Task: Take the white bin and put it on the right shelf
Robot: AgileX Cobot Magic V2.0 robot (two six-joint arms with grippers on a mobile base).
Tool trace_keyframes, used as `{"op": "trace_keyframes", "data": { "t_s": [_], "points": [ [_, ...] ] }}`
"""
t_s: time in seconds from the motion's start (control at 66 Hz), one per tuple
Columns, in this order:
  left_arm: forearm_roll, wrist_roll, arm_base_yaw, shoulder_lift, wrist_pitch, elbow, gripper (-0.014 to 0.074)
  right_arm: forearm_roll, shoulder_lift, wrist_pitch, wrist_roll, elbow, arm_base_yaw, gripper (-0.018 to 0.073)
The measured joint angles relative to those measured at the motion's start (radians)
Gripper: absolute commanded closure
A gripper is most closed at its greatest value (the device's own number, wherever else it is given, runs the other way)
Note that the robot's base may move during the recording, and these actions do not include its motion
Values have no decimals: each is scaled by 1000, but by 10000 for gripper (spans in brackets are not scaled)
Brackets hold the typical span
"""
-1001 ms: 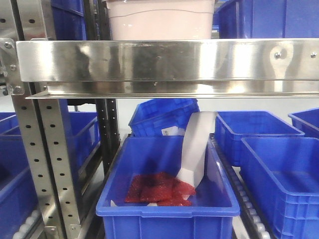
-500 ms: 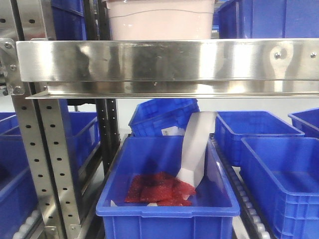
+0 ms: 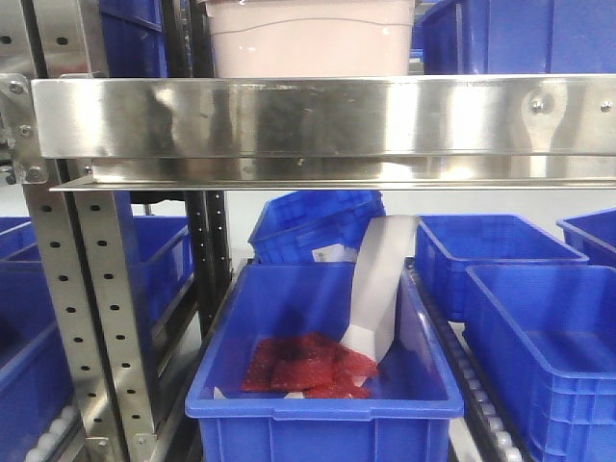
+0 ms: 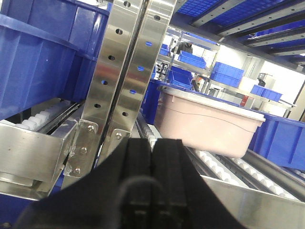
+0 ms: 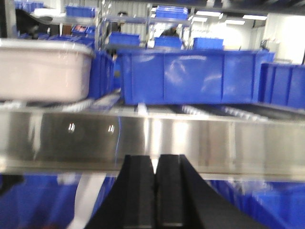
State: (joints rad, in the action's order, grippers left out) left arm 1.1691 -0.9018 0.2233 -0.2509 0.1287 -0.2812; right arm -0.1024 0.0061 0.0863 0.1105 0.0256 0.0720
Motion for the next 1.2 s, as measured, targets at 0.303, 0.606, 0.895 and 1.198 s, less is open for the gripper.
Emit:
{"op": "trace_keyframes", "data": {
  "t_s": [0.303,0.606,0.895,1.198],
  "points": [
    [0,0,0,2,0,0,713,6,-16,-183,-13,2,-27,502],
    [0,0,0,2,0,0,713,40,-16,-140,-13,2,-56,502],
    [0,0,0,2,0,0,713,84,-16,-102,-73,2,-56,502],
    [0,0,0,2,0,1,713,87,-18,-113,-77,2,-56,502]
  ]
}}
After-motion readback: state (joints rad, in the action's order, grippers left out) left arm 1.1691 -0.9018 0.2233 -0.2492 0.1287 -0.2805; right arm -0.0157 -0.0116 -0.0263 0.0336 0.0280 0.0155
